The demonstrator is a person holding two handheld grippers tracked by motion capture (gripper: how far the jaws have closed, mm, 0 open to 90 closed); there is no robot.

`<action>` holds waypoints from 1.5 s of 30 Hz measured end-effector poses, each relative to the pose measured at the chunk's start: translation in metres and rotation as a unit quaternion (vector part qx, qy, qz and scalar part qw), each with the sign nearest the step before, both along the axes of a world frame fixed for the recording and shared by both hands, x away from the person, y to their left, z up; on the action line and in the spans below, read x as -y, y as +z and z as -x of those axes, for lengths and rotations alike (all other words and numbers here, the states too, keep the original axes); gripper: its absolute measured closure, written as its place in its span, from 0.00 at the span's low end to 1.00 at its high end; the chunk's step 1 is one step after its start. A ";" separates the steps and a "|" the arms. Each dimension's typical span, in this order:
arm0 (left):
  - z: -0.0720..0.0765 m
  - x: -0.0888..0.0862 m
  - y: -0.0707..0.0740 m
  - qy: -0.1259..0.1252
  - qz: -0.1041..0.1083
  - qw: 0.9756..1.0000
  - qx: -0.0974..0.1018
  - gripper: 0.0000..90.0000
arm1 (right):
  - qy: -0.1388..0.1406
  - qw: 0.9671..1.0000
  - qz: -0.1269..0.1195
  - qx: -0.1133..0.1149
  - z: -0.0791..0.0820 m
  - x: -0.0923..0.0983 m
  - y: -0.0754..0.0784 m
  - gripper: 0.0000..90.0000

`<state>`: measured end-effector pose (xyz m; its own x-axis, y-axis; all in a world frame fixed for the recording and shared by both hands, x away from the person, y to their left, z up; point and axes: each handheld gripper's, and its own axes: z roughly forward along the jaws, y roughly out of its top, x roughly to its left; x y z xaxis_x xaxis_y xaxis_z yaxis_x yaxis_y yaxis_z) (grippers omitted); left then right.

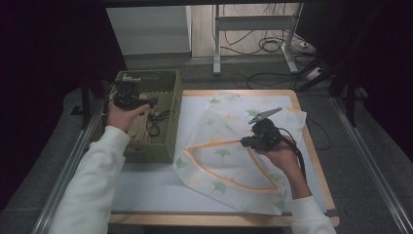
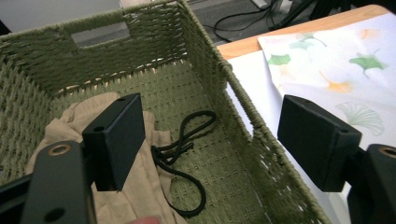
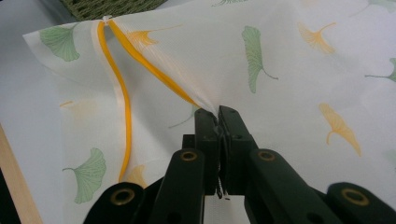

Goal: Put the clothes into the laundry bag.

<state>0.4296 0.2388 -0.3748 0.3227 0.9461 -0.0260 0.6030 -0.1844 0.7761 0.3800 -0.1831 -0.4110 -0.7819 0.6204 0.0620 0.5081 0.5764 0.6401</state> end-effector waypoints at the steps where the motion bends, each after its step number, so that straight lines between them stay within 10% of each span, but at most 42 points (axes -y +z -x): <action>1: -0.002 0.000 -0.001 0.001 -0.003 1.000 -0.004 0.26 | 0.000 1.000 0.000 0.000 0.000 0.000 0.000 0.96; 45: -0.043 -0.030 -0.066 0.064 -0.020 0.993 -0.102 0.20 | 0.002 1.000 0.006 -0.005 -0.002 0.001 -0.004 0.96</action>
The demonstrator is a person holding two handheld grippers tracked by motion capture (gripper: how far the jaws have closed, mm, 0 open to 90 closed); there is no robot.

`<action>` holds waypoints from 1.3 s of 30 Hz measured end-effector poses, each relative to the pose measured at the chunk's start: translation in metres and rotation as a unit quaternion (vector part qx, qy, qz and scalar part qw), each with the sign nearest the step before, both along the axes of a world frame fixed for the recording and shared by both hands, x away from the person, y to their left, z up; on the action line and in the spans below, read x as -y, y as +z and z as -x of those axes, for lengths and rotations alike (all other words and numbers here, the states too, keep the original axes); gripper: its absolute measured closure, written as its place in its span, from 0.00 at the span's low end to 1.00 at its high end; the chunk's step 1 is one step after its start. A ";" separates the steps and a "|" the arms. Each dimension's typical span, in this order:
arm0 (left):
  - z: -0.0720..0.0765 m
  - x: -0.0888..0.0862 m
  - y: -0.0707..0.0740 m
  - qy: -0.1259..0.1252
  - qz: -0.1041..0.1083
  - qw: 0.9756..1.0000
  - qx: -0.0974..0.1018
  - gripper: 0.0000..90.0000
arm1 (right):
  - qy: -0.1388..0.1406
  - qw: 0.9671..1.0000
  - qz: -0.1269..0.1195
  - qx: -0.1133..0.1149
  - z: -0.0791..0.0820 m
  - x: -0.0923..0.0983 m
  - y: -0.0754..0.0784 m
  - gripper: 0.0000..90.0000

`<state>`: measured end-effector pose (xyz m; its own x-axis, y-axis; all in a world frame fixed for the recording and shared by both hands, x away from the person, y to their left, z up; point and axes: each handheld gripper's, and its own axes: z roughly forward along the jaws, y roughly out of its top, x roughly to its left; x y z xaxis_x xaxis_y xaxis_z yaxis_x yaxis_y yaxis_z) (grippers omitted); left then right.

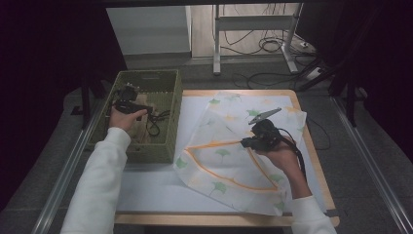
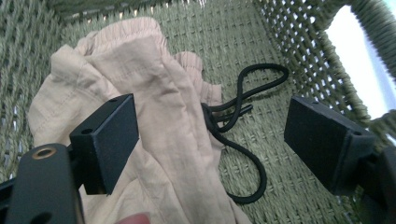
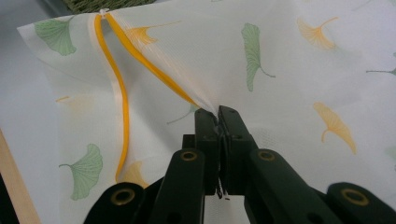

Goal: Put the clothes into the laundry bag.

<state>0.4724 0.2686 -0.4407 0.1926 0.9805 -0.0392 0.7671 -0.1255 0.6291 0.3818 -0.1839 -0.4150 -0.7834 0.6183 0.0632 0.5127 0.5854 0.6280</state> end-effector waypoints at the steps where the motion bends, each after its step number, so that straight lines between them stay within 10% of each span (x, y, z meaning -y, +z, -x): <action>1: 0.000 -0.001 -0.001 0.001 0.001 1.000 -0.002 0.19 | 0.000 1.000 0.000 0.000 0.000 0.000 0.000 0.96; 39: -0.024 -0.010 -0.047 0.025 0.018 0.992 -0.118 0.14 | 0.003 1.000 0.004 -0.002 0.000 0.000 -0.002 0.96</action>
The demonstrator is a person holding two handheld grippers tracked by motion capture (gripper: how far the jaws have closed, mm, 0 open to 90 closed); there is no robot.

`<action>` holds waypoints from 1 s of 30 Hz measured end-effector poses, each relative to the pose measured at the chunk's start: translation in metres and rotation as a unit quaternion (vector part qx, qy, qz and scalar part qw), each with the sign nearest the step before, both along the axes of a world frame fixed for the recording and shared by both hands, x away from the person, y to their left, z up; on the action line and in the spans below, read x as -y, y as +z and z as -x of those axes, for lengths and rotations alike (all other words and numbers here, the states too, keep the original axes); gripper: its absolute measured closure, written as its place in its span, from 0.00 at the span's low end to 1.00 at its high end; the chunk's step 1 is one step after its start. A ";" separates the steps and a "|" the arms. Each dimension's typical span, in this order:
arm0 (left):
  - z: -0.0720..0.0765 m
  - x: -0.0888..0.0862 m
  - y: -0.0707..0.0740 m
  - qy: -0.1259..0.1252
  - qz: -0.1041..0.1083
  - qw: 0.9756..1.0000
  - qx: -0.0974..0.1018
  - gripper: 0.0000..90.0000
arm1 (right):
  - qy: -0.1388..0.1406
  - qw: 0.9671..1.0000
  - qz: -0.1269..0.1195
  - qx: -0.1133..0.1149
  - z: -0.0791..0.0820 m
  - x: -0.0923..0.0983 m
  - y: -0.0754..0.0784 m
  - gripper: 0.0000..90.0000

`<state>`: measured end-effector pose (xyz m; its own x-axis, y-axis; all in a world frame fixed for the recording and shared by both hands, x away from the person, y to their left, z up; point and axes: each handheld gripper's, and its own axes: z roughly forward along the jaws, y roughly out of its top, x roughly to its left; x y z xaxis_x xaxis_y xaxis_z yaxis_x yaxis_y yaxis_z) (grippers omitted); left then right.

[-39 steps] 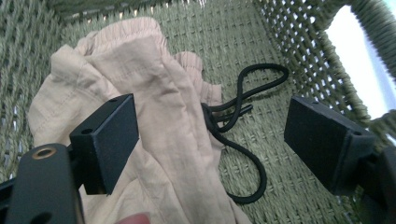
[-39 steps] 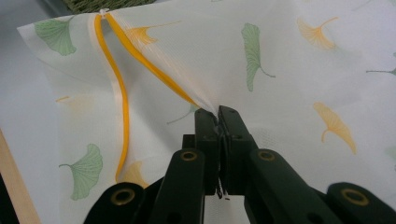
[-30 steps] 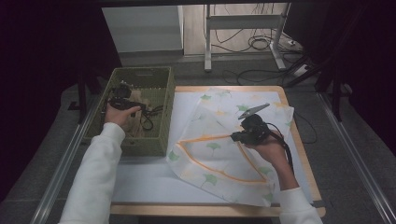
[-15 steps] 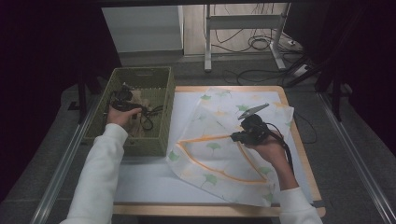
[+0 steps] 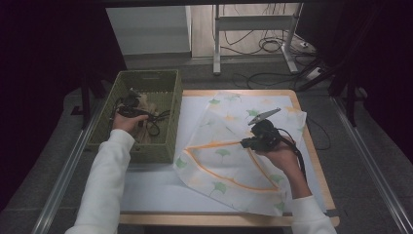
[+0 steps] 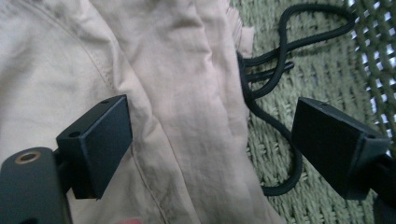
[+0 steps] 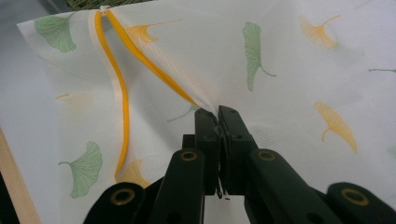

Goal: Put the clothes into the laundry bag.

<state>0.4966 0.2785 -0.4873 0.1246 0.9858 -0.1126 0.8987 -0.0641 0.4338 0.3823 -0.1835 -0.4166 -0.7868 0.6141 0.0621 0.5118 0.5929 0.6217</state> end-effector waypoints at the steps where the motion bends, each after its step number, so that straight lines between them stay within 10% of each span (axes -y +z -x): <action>1: -0.001 0.000 -0.001 0.000 -0.004 1.000 -0.004 0.15 | 0.000 1.000 0.000 0.000 0.000 0.000 0.000 0.96; 30: -0.011 0.006 -0.023 -0.008 -0.078 0.995 -0.065 0.23 | 0.001 1.000 -0.001 0.001 0.001 0.001 0.001 0.96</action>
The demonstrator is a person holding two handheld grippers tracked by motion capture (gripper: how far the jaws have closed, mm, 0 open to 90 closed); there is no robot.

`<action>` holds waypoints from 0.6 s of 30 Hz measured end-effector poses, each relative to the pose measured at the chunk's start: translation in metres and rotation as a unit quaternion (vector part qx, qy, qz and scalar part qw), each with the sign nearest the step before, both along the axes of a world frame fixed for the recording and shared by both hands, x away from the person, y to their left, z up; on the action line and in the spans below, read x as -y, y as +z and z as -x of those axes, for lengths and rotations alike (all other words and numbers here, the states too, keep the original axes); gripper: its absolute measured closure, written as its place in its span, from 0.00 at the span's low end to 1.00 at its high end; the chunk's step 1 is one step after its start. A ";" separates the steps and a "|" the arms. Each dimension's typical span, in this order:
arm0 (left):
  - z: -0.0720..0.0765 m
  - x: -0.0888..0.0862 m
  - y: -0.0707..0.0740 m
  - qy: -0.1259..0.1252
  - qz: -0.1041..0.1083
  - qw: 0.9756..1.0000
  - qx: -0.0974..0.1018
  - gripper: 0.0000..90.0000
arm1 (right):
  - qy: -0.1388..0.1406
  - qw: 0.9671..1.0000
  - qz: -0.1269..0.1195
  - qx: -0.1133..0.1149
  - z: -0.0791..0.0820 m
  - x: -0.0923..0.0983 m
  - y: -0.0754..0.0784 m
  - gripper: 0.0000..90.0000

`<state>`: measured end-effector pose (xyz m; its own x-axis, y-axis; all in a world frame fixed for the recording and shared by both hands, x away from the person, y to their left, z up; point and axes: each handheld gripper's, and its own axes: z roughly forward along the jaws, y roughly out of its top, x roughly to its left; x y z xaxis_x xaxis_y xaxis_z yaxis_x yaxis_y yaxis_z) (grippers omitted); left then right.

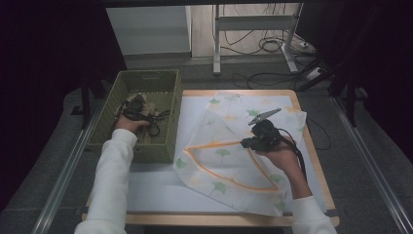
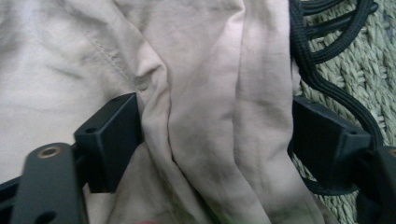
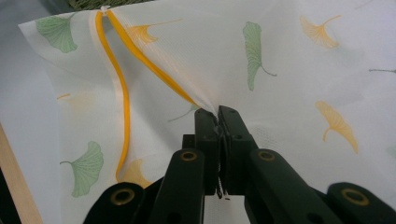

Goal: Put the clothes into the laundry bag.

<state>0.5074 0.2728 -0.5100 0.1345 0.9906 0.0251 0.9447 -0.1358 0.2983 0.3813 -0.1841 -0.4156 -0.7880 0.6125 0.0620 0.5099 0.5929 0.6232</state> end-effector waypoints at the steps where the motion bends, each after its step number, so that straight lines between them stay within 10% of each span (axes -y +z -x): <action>1: 0.000 0.000 0.000 0.002 -0.001 1.000 -0.001 0.25 | 0.000 1.000 0.000 0.000 0.000 0.000 0.000 0.96; 18: -0.006 -0.005 0.005 0.012 -0.016 1.000 -0.020 0.55 | -0.002 1.000 0.001 -0.001 -0.001 0.001 0.000 0.96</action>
<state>0.5134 0.2781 -0.5045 0.1130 0.9923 0.0509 0.9591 -0.1224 0.2554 0.3820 -0.1852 -0.4160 -0.7856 0.6156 0.0620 0.5133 0.5927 0.6207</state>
